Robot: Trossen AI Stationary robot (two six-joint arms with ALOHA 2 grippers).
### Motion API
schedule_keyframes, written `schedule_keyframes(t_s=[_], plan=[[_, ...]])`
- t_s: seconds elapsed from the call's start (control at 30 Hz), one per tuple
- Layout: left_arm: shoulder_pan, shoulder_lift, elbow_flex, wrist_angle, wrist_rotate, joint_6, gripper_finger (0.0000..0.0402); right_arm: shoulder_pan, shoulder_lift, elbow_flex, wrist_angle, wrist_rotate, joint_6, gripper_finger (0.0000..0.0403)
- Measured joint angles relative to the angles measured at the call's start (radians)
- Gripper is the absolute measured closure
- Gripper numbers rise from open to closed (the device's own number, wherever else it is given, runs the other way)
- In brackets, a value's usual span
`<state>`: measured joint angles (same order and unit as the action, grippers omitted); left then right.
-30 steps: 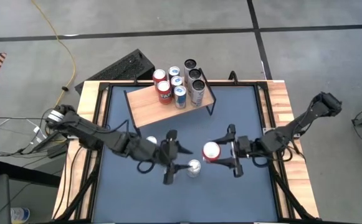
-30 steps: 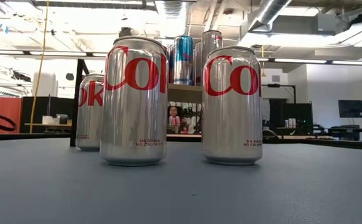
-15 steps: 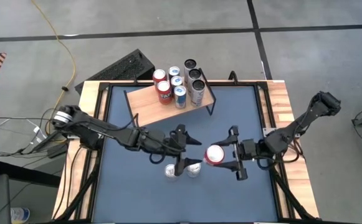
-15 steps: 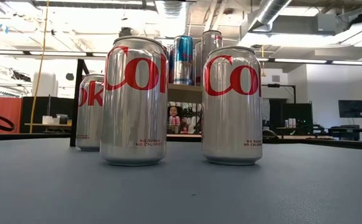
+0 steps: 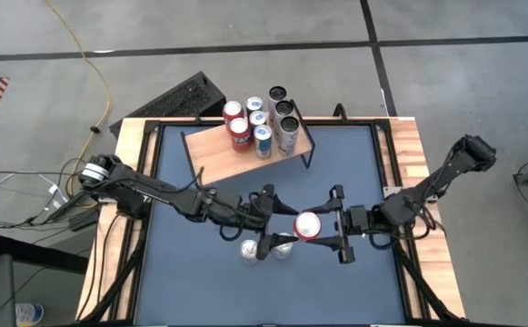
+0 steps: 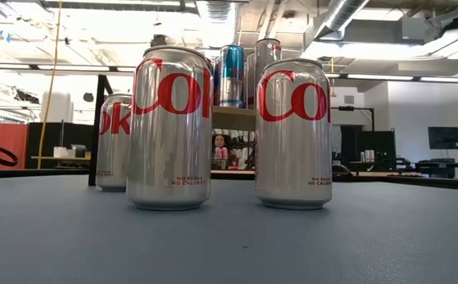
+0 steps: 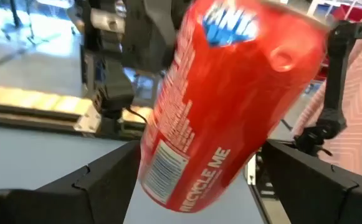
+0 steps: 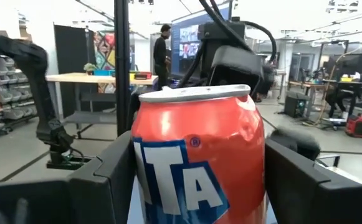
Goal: Place canned beverage on shelf
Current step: Put the red soda can on the shelf aligned with the other red soda cans
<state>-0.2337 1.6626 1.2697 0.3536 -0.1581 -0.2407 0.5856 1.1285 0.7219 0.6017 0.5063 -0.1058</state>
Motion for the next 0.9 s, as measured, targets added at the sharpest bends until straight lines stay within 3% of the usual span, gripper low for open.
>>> schedule_keyframes(t_s=[0.23, 0.53, 0.9], plan=[[0.01, 0.027, 0.0, 0.041, 0.042, -0.003, 0.0078, -0.012, 0.011, 0.0, 0.023, -0.006, -0.004, 0.0132], [-0.015, 0.025, 0.0, 0.154, 0.023, 0.139, 0.0069, -0.012, 0.012, 0.0, 0.055, -0.019, 0.003, 0.0132], [-0.012, 0.026, 0.001, 0.18, 0.02, 0.115, 0.0069, -0.033, 0.02, 0.0, 0.09, -0.039, -0.005, 0.0132]])
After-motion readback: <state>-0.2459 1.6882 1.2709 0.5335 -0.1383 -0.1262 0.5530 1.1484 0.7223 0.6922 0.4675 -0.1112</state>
